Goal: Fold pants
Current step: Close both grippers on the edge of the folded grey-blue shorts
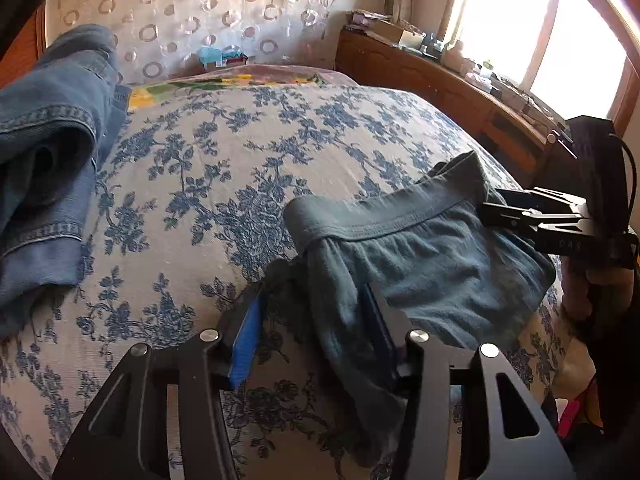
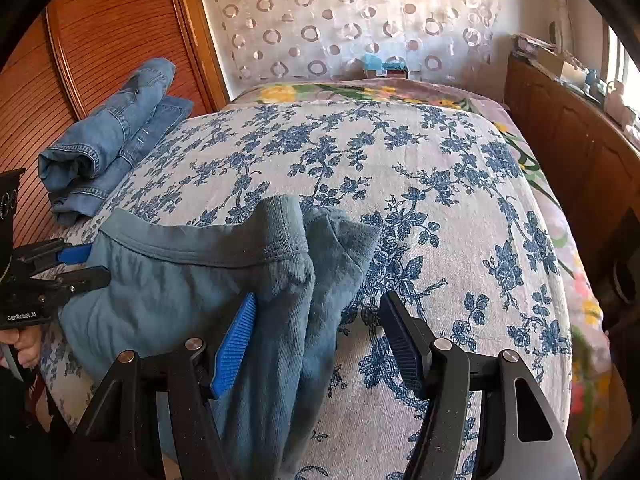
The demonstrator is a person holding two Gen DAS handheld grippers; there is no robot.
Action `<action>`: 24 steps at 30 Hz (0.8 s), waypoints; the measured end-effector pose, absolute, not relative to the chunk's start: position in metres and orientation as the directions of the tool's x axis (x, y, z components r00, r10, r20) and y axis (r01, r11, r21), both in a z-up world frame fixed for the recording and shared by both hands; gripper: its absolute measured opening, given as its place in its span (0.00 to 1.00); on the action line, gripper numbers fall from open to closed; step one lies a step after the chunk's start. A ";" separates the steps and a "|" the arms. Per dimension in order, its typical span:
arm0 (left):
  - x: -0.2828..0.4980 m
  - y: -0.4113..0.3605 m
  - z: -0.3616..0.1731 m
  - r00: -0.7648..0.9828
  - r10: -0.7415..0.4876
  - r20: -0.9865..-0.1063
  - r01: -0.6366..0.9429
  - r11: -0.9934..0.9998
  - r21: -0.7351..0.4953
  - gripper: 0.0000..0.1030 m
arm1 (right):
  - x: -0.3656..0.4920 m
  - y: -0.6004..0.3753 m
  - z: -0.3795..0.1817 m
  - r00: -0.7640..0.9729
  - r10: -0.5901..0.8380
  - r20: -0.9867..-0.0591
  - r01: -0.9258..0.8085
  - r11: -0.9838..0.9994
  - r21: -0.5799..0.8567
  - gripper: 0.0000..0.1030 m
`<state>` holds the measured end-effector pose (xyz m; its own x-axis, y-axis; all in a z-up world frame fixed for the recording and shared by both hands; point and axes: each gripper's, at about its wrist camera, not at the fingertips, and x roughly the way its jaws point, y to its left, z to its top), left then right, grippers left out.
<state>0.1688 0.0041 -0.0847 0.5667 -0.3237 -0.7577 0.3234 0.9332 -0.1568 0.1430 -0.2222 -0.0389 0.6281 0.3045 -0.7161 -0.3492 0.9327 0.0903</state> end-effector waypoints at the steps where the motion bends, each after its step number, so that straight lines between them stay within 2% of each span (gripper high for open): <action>1: 0.169 0.003 -0.085 0.568 -0.324 -0.757 0.327 0.933 -0.154 0.47 | 0.142 -0.222 -0.039 0.630 0.302 -0.716 -0.348 0.933 0.088 0.64; 12: 0.172 0.002 -0.084 0.563 -0.328 -0.758 0.326 0.931 -0.161 0.46 | 0.144 -0.214 -0.042 0.609 0.360 -0.707 -0.393 0.911 0.125 0.37; 14: 0.173 0.002 -0.084 0.562 -0.330 -0.758 0.327 0.931 -0.162 0.39 | 0.145 -0.215 -0.043 0.609 0.370 -0.701 -0.395 0.908 0.136 0.36; 19: 0.174 -0.001 -0.085 0.561 -0.341 -0.755 0.339 0.926 -0.167 0.29 | 0.147 -0.221 -0.044 0.600 0.397 -0.695 -0.393 0.902 0.176 0.30; 24: 0.167 -0.004 -0.076 0.599 -0.339 -0.726 0.339 0.928 -0.154 0.14 | 0.147 -0.222 -0.045 0.589 0.423 -0.689 -0.405 0.892 0.201 0.14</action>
